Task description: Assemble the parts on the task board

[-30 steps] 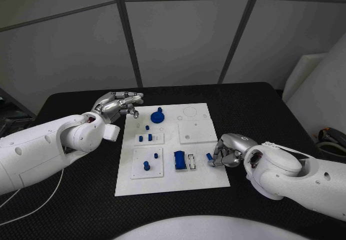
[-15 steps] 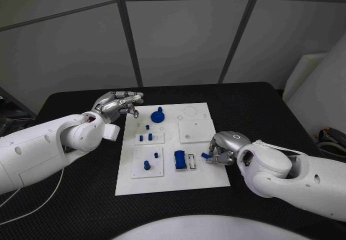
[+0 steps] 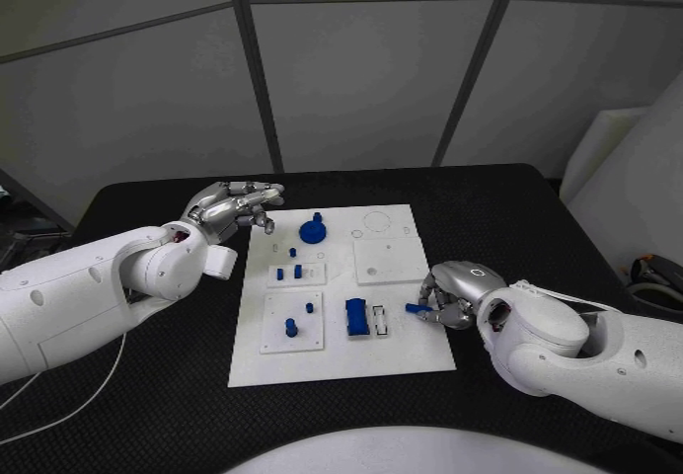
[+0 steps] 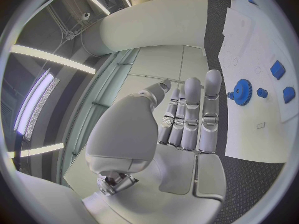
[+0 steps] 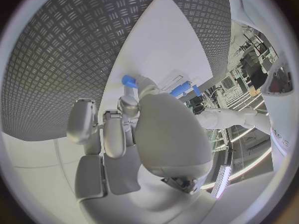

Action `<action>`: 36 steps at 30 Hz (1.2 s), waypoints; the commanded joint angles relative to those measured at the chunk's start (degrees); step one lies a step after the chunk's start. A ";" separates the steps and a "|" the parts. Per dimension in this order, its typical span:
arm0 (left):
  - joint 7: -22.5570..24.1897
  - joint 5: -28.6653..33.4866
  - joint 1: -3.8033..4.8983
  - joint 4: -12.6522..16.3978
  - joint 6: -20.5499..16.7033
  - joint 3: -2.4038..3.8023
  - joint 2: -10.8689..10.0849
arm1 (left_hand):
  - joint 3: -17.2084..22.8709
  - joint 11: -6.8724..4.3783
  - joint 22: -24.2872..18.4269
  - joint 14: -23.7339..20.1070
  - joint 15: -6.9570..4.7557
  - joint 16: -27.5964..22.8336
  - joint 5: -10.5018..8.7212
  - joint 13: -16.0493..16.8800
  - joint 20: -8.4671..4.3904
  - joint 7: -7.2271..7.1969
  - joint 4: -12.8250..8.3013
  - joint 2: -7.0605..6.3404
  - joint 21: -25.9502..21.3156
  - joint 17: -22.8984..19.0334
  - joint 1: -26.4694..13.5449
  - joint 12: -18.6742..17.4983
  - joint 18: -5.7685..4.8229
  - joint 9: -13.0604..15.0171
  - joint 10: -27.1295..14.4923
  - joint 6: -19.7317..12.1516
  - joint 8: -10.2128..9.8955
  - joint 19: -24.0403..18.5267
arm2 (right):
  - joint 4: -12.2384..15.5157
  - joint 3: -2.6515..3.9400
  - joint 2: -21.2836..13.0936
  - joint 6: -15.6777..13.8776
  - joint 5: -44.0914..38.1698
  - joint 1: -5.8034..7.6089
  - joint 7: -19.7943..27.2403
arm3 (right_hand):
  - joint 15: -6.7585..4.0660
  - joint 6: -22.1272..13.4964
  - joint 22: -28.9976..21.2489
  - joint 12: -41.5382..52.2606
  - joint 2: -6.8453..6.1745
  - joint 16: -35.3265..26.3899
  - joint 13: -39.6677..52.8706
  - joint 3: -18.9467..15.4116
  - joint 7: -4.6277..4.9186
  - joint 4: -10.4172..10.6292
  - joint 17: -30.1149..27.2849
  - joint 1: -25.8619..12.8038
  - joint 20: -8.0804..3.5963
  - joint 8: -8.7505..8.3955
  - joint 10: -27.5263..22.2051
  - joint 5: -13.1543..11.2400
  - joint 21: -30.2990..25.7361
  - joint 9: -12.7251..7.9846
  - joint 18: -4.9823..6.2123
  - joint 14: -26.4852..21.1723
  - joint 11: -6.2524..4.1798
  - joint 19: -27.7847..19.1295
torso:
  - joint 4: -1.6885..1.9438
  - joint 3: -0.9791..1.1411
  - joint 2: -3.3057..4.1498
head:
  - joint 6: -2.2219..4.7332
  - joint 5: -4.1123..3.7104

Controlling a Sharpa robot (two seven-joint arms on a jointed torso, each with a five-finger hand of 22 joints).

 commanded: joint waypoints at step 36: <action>0.19 -0.14 0.10 0.33 0.63 0.04 0.20 | -0.47 0.11 -0.06 -0.30 -0.10 0.24 -0.16 -0.07 0.19 -0.02 0.00 0.32 -0.18 -0.08 0.04 0.35 2.03 -0.07 -0.42 -0.35 0.12 -0.03 | 0.70 -0.25 4.55 -9.13 23.00 -0.22 1.51 | -0.37 1.38 2.45 2.45 -3.45 1.80 1.57 4.56 -0.53 0.61 5.61 -9.63 -0.40 1.45 2.06 5.35 1.68 2.56 -0.61 4.01 -0.36 2.06 | -0.01 -0.02 0.12 | -0.16 0.57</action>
